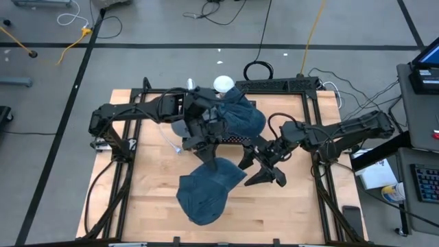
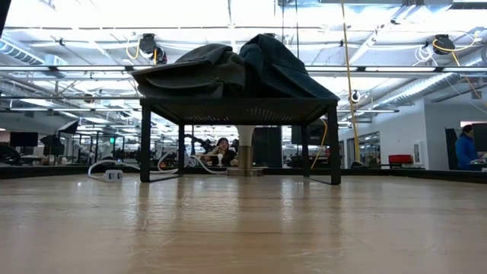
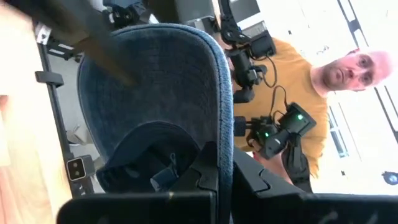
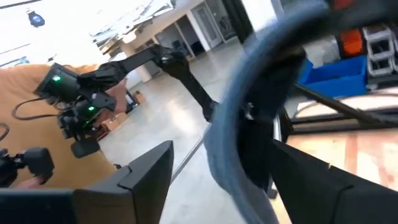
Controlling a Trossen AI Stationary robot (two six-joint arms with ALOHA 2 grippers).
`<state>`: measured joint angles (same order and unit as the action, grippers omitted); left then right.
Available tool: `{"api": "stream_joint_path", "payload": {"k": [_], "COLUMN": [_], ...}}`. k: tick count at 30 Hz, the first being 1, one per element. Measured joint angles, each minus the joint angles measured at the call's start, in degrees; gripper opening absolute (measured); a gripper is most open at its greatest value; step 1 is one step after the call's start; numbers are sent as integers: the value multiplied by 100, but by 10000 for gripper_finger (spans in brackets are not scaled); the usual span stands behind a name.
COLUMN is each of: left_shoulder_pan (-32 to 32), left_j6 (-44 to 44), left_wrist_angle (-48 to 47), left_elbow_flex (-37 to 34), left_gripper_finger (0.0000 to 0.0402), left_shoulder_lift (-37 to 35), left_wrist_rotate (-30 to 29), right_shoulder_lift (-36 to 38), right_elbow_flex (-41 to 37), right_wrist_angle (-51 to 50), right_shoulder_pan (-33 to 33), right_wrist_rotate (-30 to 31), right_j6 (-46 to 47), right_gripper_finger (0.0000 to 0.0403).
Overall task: Pick & Place hat
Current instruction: Stack the blue cap on the blue caps on the shelf
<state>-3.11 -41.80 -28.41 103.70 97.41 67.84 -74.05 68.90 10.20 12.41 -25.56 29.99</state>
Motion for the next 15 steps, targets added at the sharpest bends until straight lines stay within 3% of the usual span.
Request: {"api": "stream_joint_path", "payload": {"k": [5, 11, 15], "left_shoulder_pan": [7, -36, -125], "left_j6": [-72, -28, 158], "left_wrist_angle": [-6, 104, 285], "left_elbow_flex": [0, 0, 0], "left_gripper_finger": [11, 18, 21], "left_shoulder_lift": [0, 0, 0], "left_wrist_rotate": [-180, -396, -374], "right_shoulder_lift": [7, 7, 147], "right_elbow_flex": [2, 2, 4], "right_wrist_angle": [66, 85, 17], "right_shoulder_pan": [95, 113, 113], "right_wrist_rotate": [30, 80, 172], "right_j6": [-110, 312, 688], "right_gripper_finger": [191, 25, 9]}}
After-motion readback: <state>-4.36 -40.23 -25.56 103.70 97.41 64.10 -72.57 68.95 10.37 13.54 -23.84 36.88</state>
